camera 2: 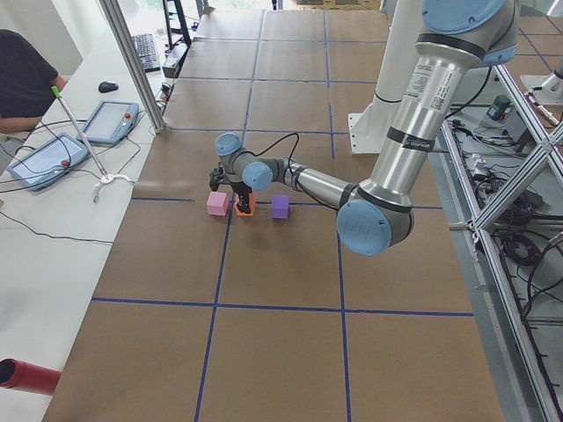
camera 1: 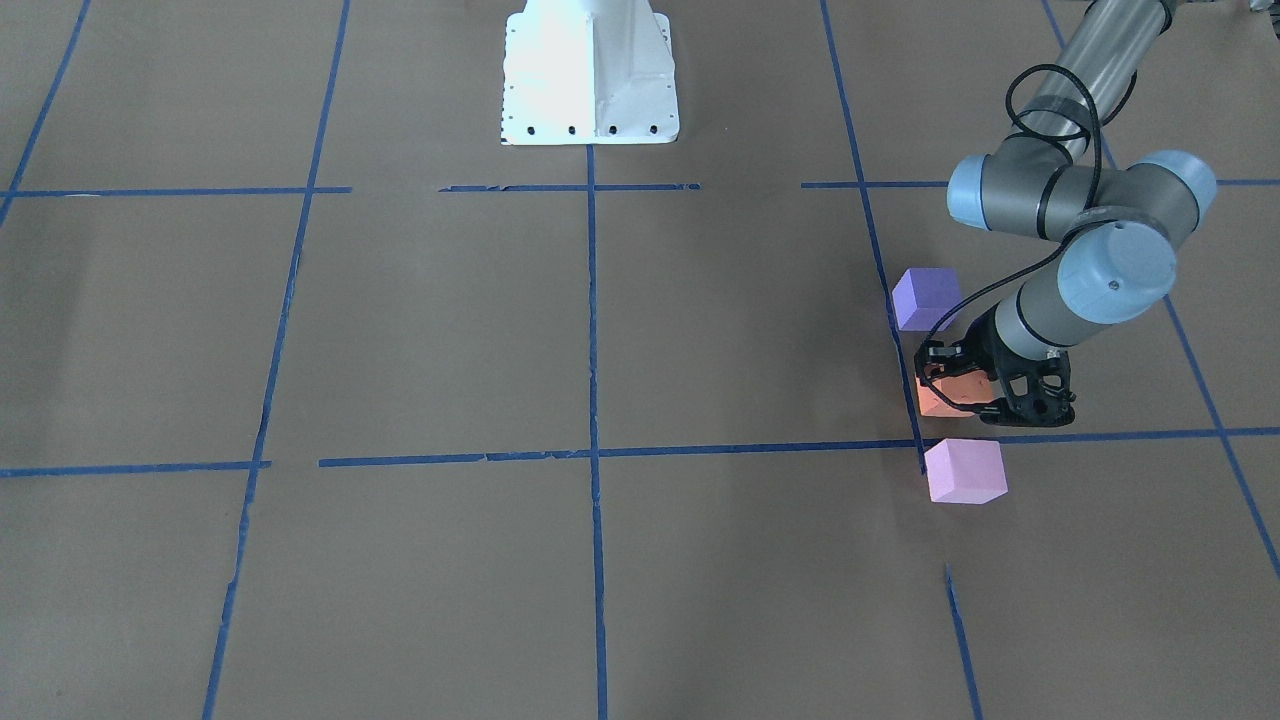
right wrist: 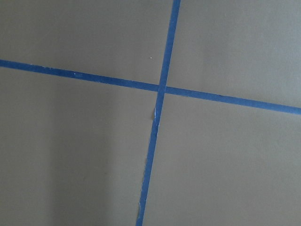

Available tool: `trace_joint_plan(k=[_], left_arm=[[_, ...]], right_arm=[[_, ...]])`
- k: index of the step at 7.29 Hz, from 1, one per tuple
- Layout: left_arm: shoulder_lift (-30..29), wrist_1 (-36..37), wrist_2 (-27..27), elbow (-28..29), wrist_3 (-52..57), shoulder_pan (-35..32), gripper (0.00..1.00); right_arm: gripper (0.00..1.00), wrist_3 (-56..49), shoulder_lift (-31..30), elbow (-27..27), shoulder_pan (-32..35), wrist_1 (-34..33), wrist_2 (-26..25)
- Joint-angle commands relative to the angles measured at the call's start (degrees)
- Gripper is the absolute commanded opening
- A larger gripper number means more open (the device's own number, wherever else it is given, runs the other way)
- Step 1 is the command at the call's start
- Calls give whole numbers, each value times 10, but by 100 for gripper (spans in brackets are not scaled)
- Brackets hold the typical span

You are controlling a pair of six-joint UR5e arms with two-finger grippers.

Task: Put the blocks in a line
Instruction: 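Lower the orange cube between the pink and purple cubes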

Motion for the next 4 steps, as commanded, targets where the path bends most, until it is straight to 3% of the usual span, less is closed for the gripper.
trace_joint_plan(k=[1,3,4], left_arm=[[-2,-1,-1,3,0,3,65],[-3,-7,-5,11,0,6,73],[-3,-7,-5,11,0,6,85]], right_arm=[[100,0,0,0,0,0,0],[100,0,0,0,0,0,0],[100,0,0,0,0,0,0]])
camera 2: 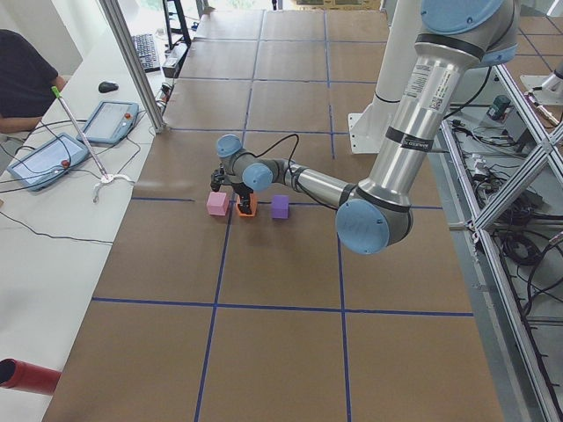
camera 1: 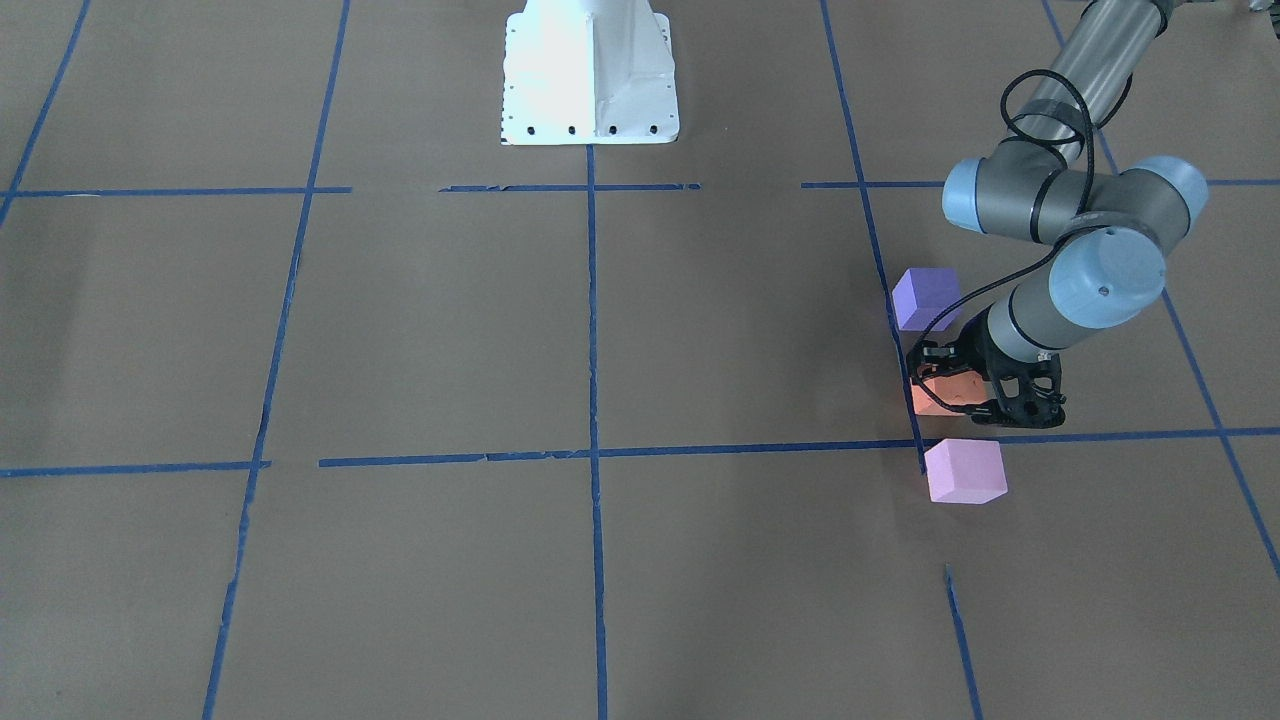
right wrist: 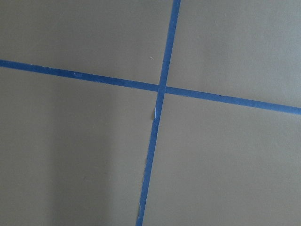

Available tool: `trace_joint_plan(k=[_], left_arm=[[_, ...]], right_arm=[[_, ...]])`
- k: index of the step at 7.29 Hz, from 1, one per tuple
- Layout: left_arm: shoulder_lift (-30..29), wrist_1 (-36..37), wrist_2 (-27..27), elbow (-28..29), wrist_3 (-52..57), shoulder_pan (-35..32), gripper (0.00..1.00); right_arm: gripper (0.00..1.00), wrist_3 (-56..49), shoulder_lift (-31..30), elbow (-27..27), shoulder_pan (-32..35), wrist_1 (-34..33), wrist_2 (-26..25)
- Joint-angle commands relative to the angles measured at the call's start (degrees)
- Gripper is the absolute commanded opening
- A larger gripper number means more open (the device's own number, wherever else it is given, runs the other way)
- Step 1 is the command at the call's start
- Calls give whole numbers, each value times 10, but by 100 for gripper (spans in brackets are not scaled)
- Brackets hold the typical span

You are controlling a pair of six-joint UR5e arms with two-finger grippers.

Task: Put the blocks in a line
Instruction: 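Lower the orange cube between the pink and purple cubes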

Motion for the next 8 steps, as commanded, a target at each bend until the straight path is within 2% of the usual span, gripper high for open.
trace_joint_plan(k=[1,2,8], left_arm=[[0,-1,-2,2,0,1,92],[0,-1,-3,1,0,1,99],[6,28,5,-39,6,-12,100]], right_arm=[[100,0,0,0,0,0,0],[100,0,0,0,0,0,0],[100,0,0,0,0,0,0]])
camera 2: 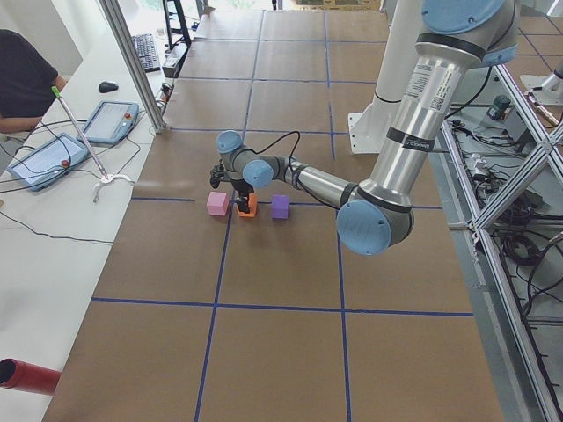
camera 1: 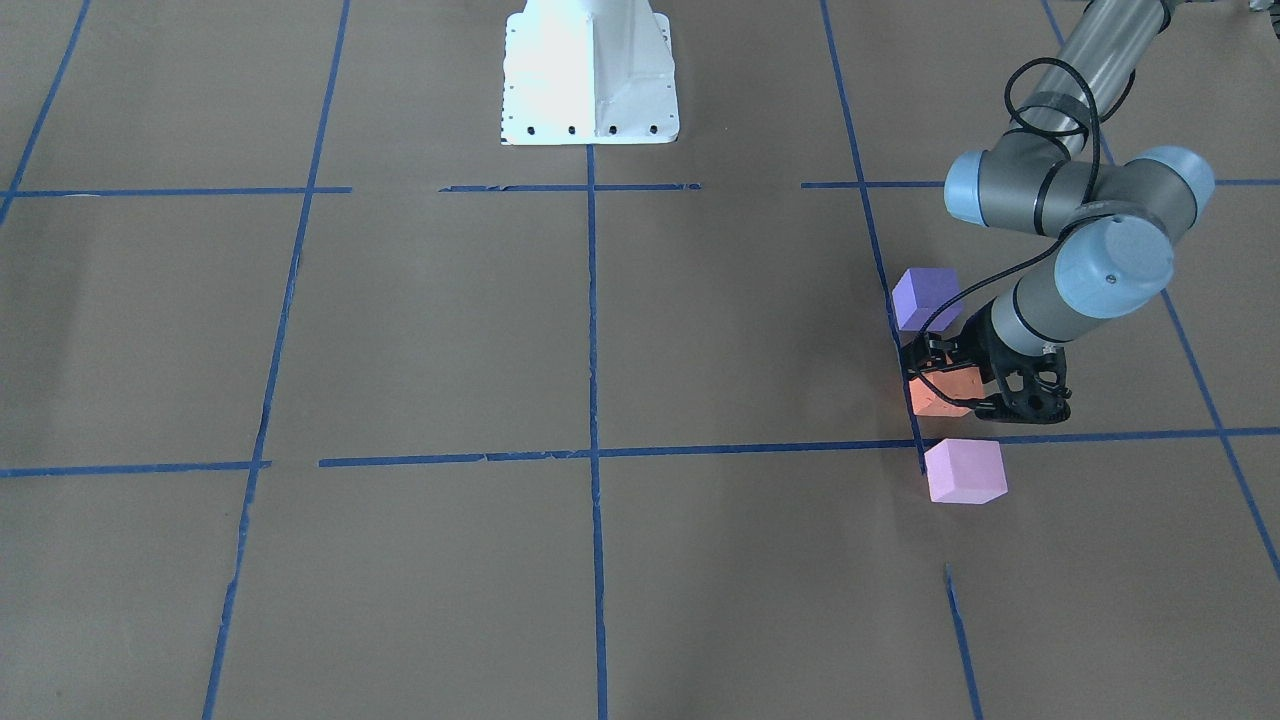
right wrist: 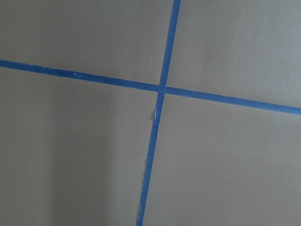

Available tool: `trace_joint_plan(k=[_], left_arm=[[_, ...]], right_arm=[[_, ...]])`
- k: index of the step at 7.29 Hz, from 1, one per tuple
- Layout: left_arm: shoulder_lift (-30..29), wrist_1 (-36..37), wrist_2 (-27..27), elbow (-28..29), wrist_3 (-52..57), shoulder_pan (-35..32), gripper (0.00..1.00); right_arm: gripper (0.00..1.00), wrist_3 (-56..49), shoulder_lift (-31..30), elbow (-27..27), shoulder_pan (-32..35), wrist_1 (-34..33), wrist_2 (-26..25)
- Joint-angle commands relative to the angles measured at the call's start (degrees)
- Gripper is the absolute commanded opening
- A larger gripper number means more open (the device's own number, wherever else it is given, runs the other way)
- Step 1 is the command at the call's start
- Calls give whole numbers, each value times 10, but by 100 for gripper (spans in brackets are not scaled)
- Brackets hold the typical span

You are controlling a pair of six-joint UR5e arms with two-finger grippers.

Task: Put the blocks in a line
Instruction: 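Open the left gripper and raise it away from the cubes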

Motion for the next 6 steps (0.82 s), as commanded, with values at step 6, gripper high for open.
trace_joint_plan(k=[6], left_arm=[[8,80,2,-94,25,-62,100]], right_arm=[[100,0,0,0,0,0,0]])
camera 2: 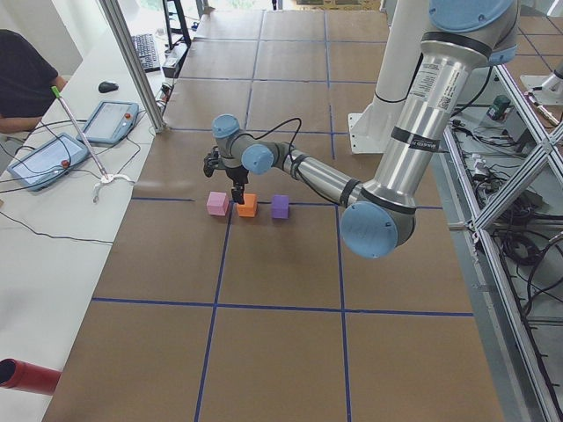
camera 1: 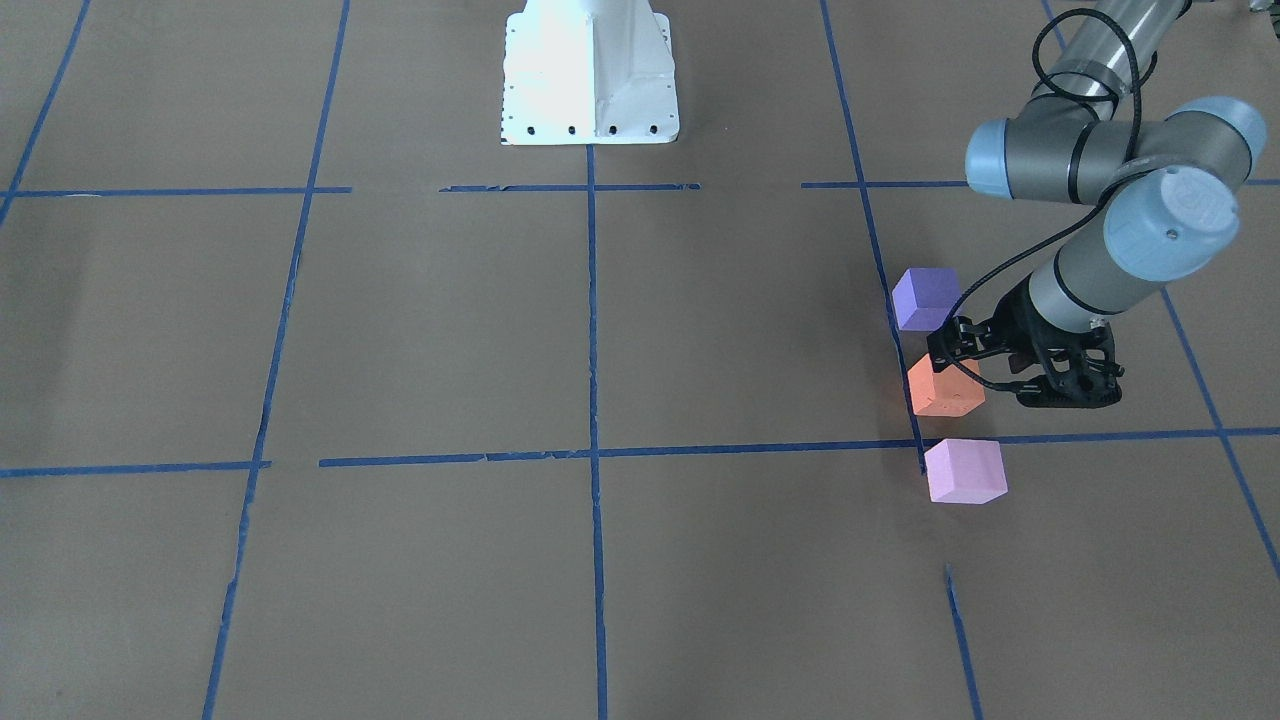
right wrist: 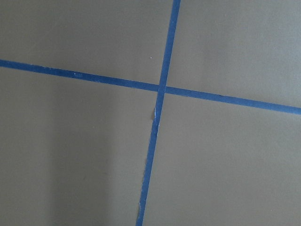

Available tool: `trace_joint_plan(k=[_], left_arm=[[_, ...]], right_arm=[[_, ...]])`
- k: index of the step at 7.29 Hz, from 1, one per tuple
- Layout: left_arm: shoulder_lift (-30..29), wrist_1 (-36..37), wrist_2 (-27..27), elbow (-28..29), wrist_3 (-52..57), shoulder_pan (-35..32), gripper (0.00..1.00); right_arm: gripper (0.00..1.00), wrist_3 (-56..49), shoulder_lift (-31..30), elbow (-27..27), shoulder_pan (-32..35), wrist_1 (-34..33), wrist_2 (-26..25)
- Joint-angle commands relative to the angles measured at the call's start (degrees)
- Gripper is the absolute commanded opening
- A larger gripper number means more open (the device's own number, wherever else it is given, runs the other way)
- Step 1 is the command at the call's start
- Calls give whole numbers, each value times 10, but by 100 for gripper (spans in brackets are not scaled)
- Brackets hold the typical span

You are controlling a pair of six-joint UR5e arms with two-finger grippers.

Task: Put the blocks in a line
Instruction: 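Open the left gripper and raise it away from the cubes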

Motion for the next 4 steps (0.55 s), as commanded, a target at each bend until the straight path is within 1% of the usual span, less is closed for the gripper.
trace_joint_plan(k=[1,2,3,4], left_arm=[[17,23,-4,-17,108,-73,100],[33,24,-8,-16,164,-107,100],[68,22,-9,-18,222,-137,100],[102,22,-10,-17,279,-193,100]], right_arm=[[100,0,0,0,0,0,0],[100,0,0,0,0,0,0],[100,0,0,0,0,0,0],[100,0,0,0,0,0,0]])
